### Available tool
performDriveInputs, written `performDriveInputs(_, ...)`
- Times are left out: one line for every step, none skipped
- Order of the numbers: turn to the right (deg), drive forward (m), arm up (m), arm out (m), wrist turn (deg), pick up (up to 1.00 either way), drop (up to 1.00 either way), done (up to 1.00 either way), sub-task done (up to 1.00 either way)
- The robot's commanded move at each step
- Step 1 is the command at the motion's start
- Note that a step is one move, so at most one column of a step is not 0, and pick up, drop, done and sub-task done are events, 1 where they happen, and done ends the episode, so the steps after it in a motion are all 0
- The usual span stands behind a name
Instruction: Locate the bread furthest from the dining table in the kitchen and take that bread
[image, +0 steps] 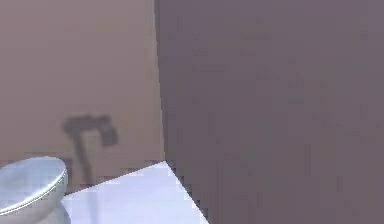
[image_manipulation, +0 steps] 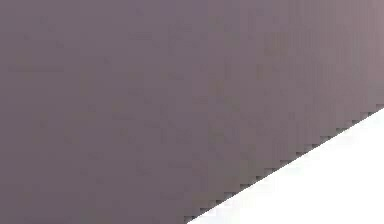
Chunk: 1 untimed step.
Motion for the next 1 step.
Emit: performDriveInputs(45.0, 0.0, 0.0, 0.0, 0.0, 0.0, 0.0, 0.0, 0.0)
